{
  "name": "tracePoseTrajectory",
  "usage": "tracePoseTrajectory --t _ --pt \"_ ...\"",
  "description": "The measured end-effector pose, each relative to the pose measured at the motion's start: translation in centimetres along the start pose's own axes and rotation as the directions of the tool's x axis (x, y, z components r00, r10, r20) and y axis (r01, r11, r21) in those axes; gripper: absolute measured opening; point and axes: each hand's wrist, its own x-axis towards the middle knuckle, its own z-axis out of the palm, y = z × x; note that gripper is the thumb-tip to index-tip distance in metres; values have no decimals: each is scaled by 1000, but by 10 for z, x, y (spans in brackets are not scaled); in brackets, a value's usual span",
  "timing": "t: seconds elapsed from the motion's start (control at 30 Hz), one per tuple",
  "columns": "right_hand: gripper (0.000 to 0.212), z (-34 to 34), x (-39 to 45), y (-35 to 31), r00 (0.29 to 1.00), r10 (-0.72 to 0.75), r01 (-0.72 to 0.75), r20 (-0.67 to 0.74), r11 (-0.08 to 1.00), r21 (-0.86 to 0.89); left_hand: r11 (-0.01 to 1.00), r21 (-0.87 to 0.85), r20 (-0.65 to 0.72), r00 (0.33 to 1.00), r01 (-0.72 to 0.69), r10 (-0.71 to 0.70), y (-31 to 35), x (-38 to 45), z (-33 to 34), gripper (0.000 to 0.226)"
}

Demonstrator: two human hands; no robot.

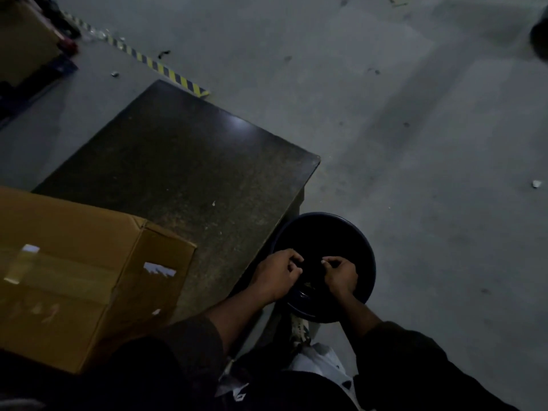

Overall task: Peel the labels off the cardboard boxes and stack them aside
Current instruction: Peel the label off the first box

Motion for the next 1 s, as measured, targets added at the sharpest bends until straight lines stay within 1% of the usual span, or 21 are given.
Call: tracePoseTrajectory --t 0.1,0.17,0.27,0.37,0.43,0.53,0.63,0.73,0.8,0.83,0.9,0.93,0.97,1.0 --pt "8 5 -12 -17 991 -131 131 25 991 4 995 -95 -73 997 -14 7 1 -2 -8 20" --pt "10 11 -25 -35 961 -268 266 68 963 34 985 -173 -131 991 -9 -14 2 -6 -17 20" --pt "11 22 -53 -74 866 -479 467 145 878 108 960 -279 -273 960 -16 -63 -2 -16 -40 29" --pt "11 31 -82 -112 744 -639 611 195 769 187 948 -312 -437 895 -59 -88 -3 -37 -71 26" --pt "11 43 -103 -133 667 -707 667 236 708 235 943 -318 -569 816 -101 -104 -7 -56 -92 20" --pt "14 59 -133 -160 564 -772 719 293 633 286 919 -360 -710 686 -161 -158 -15 -82 -116 14" --pt "11 78 -173 -180 460 -815 743 352 571 350 896 -398 -792 567 -196 -228 -29 -113 -141 12" --pt "8 101 -217 -194 328 -867 805 376 465 368 906 -404 -836 452 -125 -310 -58 -145 -163 15" --pt "11 116 -242 -201 221 -885 875 411 366 317 910 -396 -874 353 -123 -333 -82 -162 -173 16" --pt "14 121 -250 -203 166 -878 900 448 321 295 912 -395 -885 310 -108 -347 -93 -166 -176 16" --pt "19 147 -280 -205 25 -825 948 565 199 249 912 -406 -899 202 -59 -388 -134 -187 -185 12" --pt "22 153 -284 -205 -39 -781 969 623 123 214 913 -407 -905 155 -37 -397 -146 -191 -186 9" --pt "27 160 -289 -205 -106 -737 983 668 22 181 912 -409 -908 108 -29 -404 -161 -195 -188 6" --pt "33 172 -295 -203 -170 -692 985 701 -89 150 908 -418 -907 69 -16 -416 -178 -203 -190 8"
